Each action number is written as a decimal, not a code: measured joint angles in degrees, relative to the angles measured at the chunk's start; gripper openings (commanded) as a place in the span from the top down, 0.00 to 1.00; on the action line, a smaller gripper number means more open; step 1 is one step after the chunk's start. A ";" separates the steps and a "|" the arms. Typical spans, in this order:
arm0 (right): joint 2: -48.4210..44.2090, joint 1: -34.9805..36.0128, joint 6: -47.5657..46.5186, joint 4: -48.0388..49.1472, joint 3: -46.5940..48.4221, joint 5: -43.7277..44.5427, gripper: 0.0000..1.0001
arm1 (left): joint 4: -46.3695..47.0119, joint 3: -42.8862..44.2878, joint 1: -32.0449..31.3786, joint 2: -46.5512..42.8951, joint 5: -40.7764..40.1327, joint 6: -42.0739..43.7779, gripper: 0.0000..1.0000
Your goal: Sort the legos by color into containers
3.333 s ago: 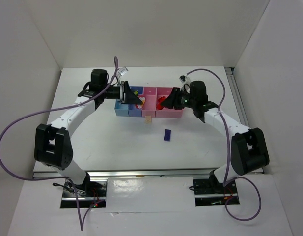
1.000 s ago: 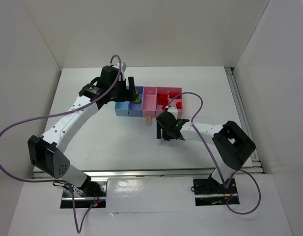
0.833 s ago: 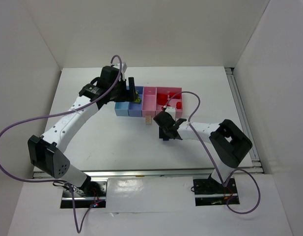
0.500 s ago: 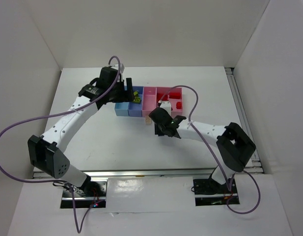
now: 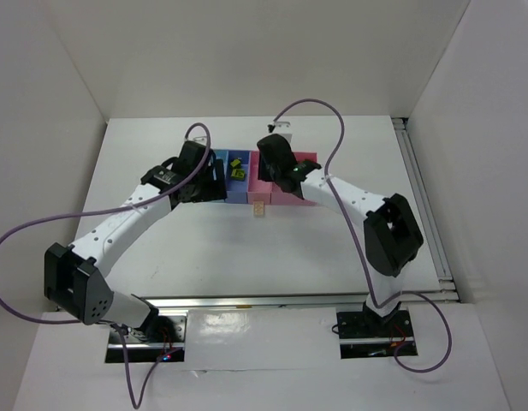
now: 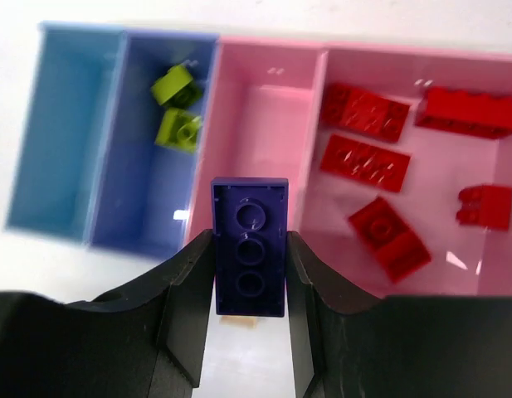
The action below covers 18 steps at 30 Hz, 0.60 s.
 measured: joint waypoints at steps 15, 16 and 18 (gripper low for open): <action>11.47 -5.55 -2.64 2.89 6.43 -7.87 0.29 | 4.76 -3.45 -4.50 0.52 1.36 -3.56 0.13; 11.47 -5.55 -2.84 3.06 6.58 -8.24 0.25 | 5.01 -3.54 -4.59 0.74 1.49 -3.56 0.13; 11.47 -5.55 -3.10 3.30 6.97 -8.79 0.25 | 5.62 -3.78 -4.85 1.42 1.75 -3.58 0.11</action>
